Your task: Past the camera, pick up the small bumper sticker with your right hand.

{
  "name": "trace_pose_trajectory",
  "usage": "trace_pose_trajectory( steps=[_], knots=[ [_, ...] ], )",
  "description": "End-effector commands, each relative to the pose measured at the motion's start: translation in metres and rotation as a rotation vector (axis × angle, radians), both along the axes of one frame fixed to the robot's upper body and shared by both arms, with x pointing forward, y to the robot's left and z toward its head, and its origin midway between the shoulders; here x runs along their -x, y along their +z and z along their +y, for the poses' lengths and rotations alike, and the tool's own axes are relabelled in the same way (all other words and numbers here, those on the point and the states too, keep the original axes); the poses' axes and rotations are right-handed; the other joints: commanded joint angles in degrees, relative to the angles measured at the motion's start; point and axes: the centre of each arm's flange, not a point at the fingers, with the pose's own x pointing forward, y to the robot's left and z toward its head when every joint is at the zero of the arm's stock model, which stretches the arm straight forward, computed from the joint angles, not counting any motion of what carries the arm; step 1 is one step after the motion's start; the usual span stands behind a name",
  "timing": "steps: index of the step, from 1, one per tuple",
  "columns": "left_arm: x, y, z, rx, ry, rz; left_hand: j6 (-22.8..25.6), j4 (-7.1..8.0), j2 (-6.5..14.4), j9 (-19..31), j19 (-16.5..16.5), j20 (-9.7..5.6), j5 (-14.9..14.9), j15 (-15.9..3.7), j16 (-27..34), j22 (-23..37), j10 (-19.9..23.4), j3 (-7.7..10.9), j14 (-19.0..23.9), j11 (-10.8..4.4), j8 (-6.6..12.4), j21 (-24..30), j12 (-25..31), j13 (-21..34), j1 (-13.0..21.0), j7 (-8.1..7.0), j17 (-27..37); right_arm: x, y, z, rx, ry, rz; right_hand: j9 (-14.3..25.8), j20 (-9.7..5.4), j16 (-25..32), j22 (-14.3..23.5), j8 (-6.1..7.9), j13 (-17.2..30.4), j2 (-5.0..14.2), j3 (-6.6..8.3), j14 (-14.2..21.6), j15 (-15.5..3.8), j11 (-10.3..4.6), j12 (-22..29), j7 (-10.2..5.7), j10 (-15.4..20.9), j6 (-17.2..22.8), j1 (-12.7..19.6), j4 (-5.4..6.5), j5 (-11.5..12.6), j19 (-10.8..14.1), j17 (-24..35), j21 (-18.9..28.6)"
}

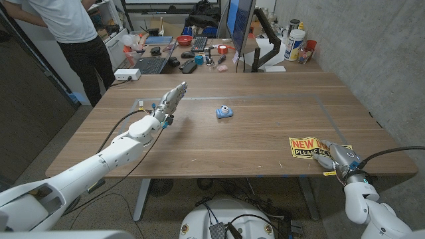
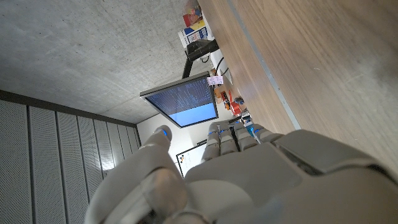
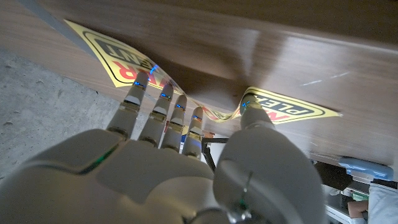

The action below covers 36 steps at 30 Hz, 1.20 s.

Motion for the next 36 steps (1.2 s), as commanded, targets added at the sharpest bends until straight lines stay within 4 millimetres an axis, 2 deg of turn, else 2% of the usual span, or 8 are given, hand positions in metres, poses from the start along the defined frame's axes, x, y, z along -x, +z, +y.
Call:
trace_pose_trajectory(
  steps=[1,6,7,11,20,36],
  knots=[
    [-0.001,-0.003,-0.002,0.005,-0.001,0.006,0.6,-0.10,0.5,0.2,-0.1,0.41,-0.1,0.05,0.0,0.2,0.0,-0.25,-0.6,-0.46,0.42,-0.2,0.4,0.2,0.2,0.00,0.3,0.001,-0.001,0.000,-0.002,0.012,-0.047,0.2,-1.87,0.6,0.2,0.31,0.2,0.49,0.74,1.3,-0.24,-0.10,0.6,-0.04,1.3,1.0,1.3,0.03,-0.2,3.0,0.1,0.7],
    [-0.002,-0.004,-0.004,0.003,-0.006,0.008,0.7,-0.11,0.5,0.2,-0.1,0.47,-0.1,0.04,0.0,0.2,0.0,-0.26,-0.6,-0.43,0.44,-0.3,0.4,0.2,0.2,0.01,0.3,0.002,-0.001,0.000,-0.002,0.019,-0.075,0.2,-3.36,0.9,0.3,0.55,0.2,0.89,1.24,3.3,-0.95,-0.51,1.1,-0.21,2.5,2.3,2.5,0.02,-0.5,5.1,0.1,1.3],
    [-0.003,-0.003,-0.005,0.003,-0.007,0.006,0.7,-0.11,0.5,0.2,-0.1,0.47,-0.1,0.04,0.0,0.2,0.0,-0.26,-0.6,-0.42,0.44,-0.3,0.4,0.2,0.2,0.01,0.3,0.002,-0.001,0.000,-0.003,0.019,-0.090,0.3,-4.81,0.9,0.3,0.59,0.2,0.97,1.39,4.0,-1.11,-0.87,1.1,-0.29,2.8,2.8,2.9,0.03,-0.7,6.0,0.1,1.6],
    [-0.002,-0.002,-0.006,0.002,-0.009,0.004,0.7,-0.11,0.5,0.2,-0.1,0.51,-0.1,0.06,0.0,0.2,0.0,-0.27,-0.6,-0.34,0.43,-0.3,0.4,0.2,0.2,0.01,0.3,0.003,0.000,0.000,0.000,0.022,-0.107,0.3,-6.24,1.1,0.4,0.70,0.2,1.19,1.75,5.4,-1.77,-1.17,1.5,-0.48,3.9,3.6,3.9,-0.02,-1.0,7.5,0.1,2.1],
    [-0.003,-0.003,-0.006,0.003,-0.011,0.005,0.7,-0.12,0.5,0.2,-0.1,0.54,-0.1,0.09,0.0,0.2,0.0,-0.29,-0.6,-0.35,0.42,-0.3,0.4,0.2,0.2,-0.05,0.3,0.005,0.003,-0.001,-0.002,0.016,-0.136,0.3,-7.00,1.0,0.4,0.80,0.2,1.44,1.97,6.1,-1.79,-1.51,1.8,-0.50,4.7,4.3,4.4,0.07,-1.3,8.3,0.1,2.3],
    [-0.004,-0.001,-0.006,0.006,-0.012,0.001,0.8,-0.12,0.5,0.2,-0.1,0.59,-0.1,0.03,0.0,0.2,0.0,-0.31,-0.6,-0.41,0.43,-0.4,0.4,0.2,0.2,-0.08,0.3,0.008,0.011,-0.004,-0.007,0.011,-0.179,0.4,-7.01,1.1,0.4,0.72,0.1,1.58,1.96,7.4,-1.19,-1.46,2.0,-0.33,5.5,4.7,4.5,0.41,-1.7,8.4,0.1,2.2]
  ],
)
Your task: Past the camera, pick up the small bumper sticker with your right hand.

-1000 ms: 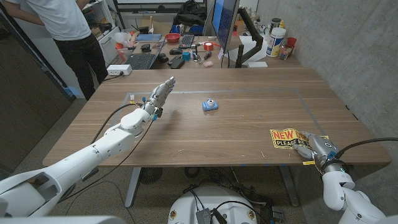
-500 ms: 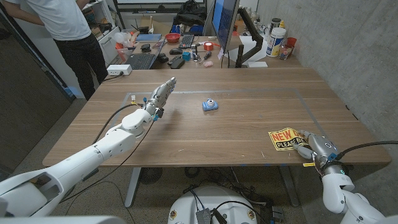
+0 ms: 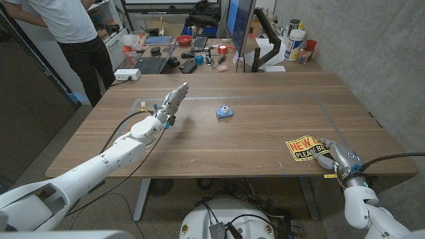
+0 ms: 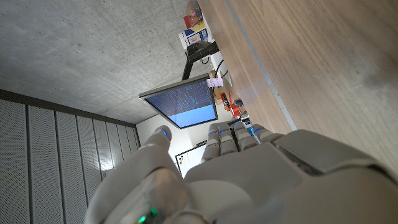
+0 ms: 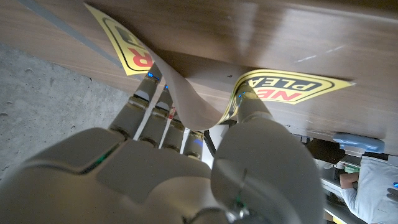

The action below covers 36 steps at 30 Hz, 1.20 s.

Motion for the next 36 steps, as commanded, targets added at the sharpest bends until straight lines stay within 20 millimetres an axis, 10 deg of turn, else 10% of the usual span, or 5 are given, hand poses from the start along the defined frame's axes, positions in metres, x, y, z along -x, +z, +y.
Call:
trace_pose_trajectory(
  steps=[1,36],
  knots=[
    [-0.001,0.002,0.000,0.001,-0.003,-0.004,0.6,0.11,0.5,0.2,-0.2,0.49,-0.1,0.03,0.0,0.2,0.0,-0.08,-0.6,-0.41,0.21,-0.4,0.4,0.2,0.2,0.11,0.3,0.002,0.008,-0.002,0.003,-0.006,-0.042,0.1,0.17,0.2,0.1,0.28,0.2,0.12,0.32,0.8,-0.33,0.07,0.4,0.08,0.5,0.7,0.5,0.24,-0.4,0.0,0.1,-0.1],
    [0.004,0.006,0.005,0.003,-0.002,-0.021,0.5,0.06,0.6,0.2,-0.1,0.39,-0.1,0.05,0.0,0.2,-0.1,-0.12,-0.6,-0.39,0.15,-0.4,0.3,0.2,0.2,0.27,0.3,0.015,0.035,-0.002,0.039,0.008,-0.116,0.2,0.11,-0.2,0.2,0.02,0.2,0.89,0.04,1.4,-0.07,0.00,0.5,0.30,1.2,1.0,-0.6,1.33,-1.2,0.1,0.2,-0.3]
  ],
)
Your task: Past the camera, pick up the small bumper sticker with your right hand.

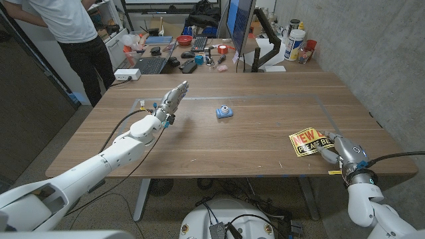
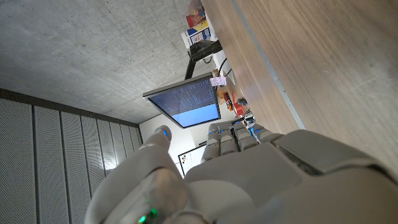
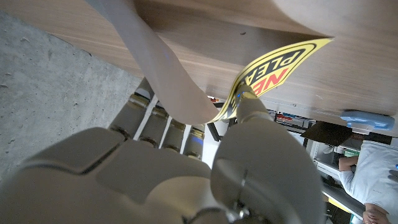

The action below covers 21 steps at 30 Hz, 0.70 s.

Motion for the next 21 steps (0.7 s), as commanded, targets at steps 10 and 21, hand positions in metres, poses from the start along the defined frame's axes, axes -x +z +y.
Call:
trace_pose_trajectory(
  steps=[10,21],
  knots=[
    [-0.001,0.001,0.004,0.011,-0.002,-0.005,0.3,0.04,0.6,0.2,-0.1,0.31,-0.1,0.01,0.0,0.2,0.0,-0.13,-0.7,-0.45,0.14,-0.1,0.4,0.2,0.2,0.07,0.3,0.007,0.020,0.004,0.038,0.002,-0.050,0.2,0.05,-0.2,0.2,-0.06,0.2,0.52,0.08,1.0,0.04,-0.06,0.6,-0.01,0.8,0.8,0.0,0.41,-0.6,0.2,0.1,-0.3],
    [-0.003,0.002,0.004,0.012,-0.009,-0.006,0.3,0.02,0.6,0.2,0.0,0.31,-0.1,0.01,0.0,0.2,0.0,-0.14,-0.6,-0.40,0.12,-0.1,0.4,0.2,0.2,0.07,0.3,0.011,0.026,0.005,0.049,-0.005,-0.074,0.2,0.09,-0.4,0.2,-0.15,0.1,0.57,0.12,1.2,-0.07,-0.04,0.5,-0.03,0.8,0.8,0.1,0.37,-0.7,0.1,0.0,-0.4]
  ],
)
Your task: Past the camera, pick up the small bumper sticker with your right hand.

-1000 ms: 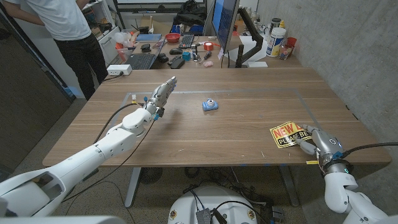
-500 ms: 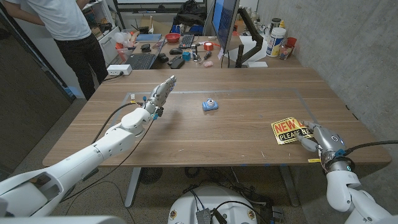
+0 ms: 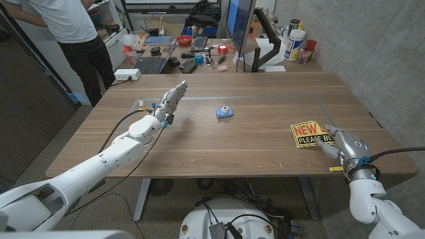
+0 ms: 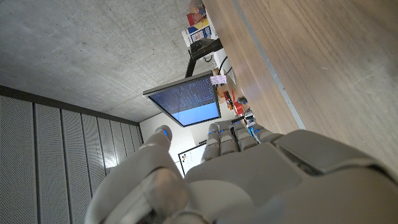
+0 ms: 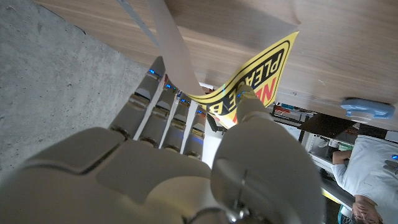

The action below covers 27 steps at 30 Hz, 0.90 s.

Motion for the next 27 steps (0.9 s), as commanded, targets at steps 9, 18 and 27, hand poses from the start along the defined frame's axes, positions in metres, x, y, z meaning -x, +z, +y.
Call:
trace_pose_trajectory(
  steps=[9,18,27],
  knots=[
    [-0.003,0.002,-0.001,0.002,-0.014,-0.003,0.4,0.01,0.4,0.2,-0.1,0.35,-0.1,0.05,0.0,0.2,0.0,-0.16,-0.6,-0.45,0.14,-0.1,0.4,0.2,0.0,0.06,0.3,0.010,0.014,-0.001,0.014,-0.013,-0.074,0.3,0.00,-0.1,0.2,-0.10,0.1,0.57,0.24,1.7,0.40,0.19,0.7,-0.24,1.2,1.0,0.5,0.17,-0.4,0.5,0.1,-0.3],
    [-0.003,0.002,0.000,0.004,-0.014,-0.005,0.4,0.00,0.4,0.2,-0.1,0.34,-0.2,0.05,0.0,0.2,-0.1,-0.17,-0.6,-0.33,0.13,-0.1,0.3,0.2,0.0,0.04,0.3,0.014,0.020,-0.002,0.020,-0.021,-0.114,0.3,-0.46,0.0,0.2,0.14,0.1,0.86,0.64,3.1,-0.37,-0.29,1.2,-0.62,2.7,2.2,1.4,-0.17,-0.6,1.3,0.0,-0.2],
    [-0.005,0.003,0.000,0.006,-0.017,-0.005,0.4,-0.01,0.4,0.2,-0.1,0.34,-0.2,0.05,0.0,0.2,0.0,-0.19,-0.6,-0.32,0.15,-0.2,0.4,0.2,0.0,0.03,0.3,0.018,0.027,-0.003,0.024,-0.030,-0.140,0.3,-0.59,0.0,0.2,0.13,0.1,0.90,0.69,3.6,-0.57,-0.64,1.3,-0.78,3.2,2.4,1.5,-0.18,-0.7,1.6,0.0,-0.1]
  ],
)
